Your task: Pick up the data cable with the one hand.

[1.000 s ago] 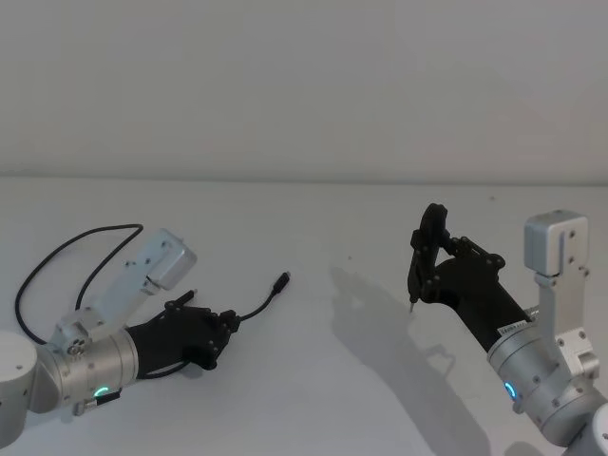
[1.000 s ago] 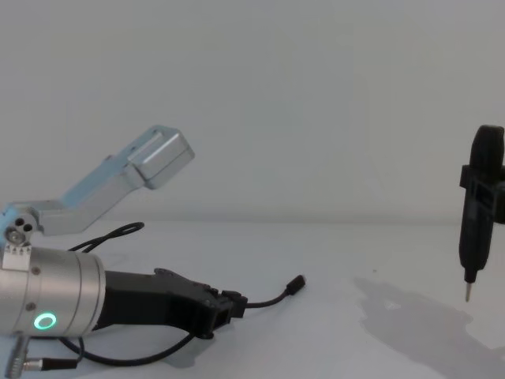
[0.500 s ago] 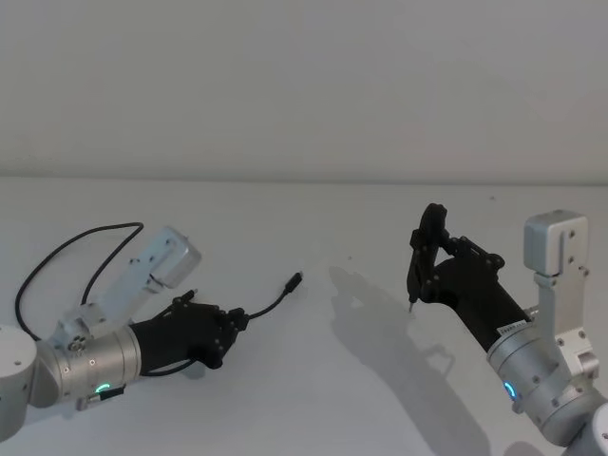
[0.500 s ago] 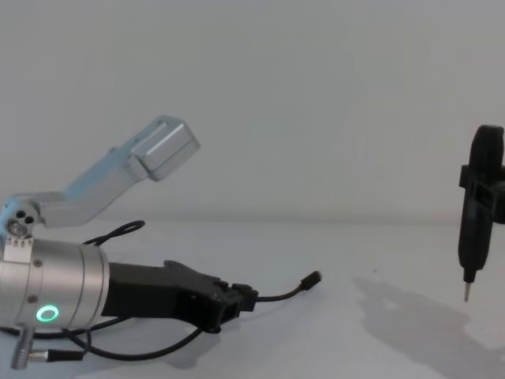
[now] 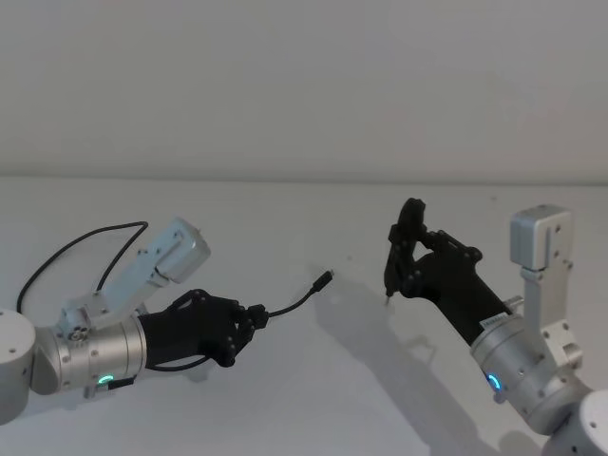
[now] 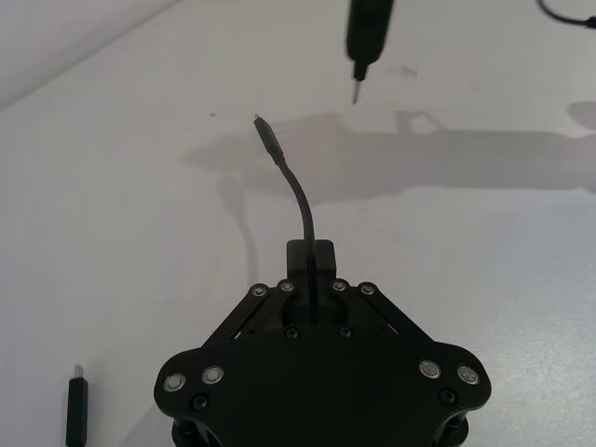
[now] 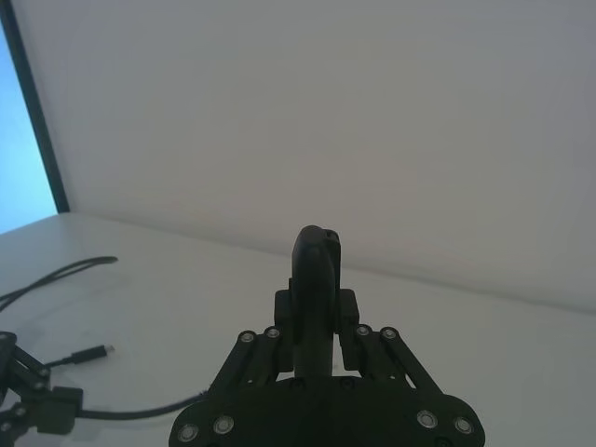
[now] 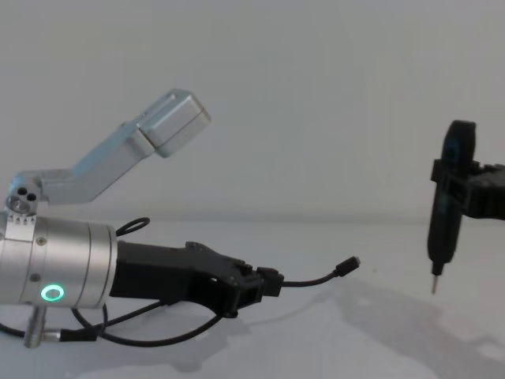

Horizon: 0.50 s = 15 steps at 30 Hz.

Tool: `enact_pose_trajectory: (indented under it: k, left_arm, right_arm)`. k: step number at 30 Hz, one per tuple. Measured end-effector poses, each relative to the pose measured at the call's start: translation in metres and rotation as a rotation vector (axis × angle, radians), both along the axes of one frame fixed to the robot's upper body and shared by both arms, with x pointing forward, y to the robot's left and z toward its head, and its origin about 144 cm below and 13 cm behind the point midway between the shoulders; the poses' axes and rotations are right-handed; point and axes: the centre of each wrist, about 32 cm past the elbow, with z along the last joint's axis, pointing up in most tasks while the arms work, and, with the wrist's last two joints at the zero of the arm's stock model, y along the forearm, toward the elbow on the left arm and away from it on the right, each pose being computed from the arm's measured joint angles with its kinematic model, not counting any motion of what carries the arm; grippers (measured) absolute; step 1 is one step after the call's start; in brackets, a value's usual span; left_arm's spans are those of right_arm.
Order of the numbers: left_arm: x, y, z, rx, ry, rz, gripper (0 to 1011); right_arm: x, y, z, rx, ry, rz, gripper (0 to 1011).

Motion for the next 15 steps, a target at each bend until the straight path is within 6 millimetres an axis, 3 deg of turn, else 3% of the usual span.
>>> enact_pose_trajectory:
  k: [15]
  left_arm:
    - [0.002,-0.001,0.005,-0.011,-0.012,-0.045,41]
  right_arm:
    - [0.023,0.012,0.002,-0.010,-0.057,0.080,274]
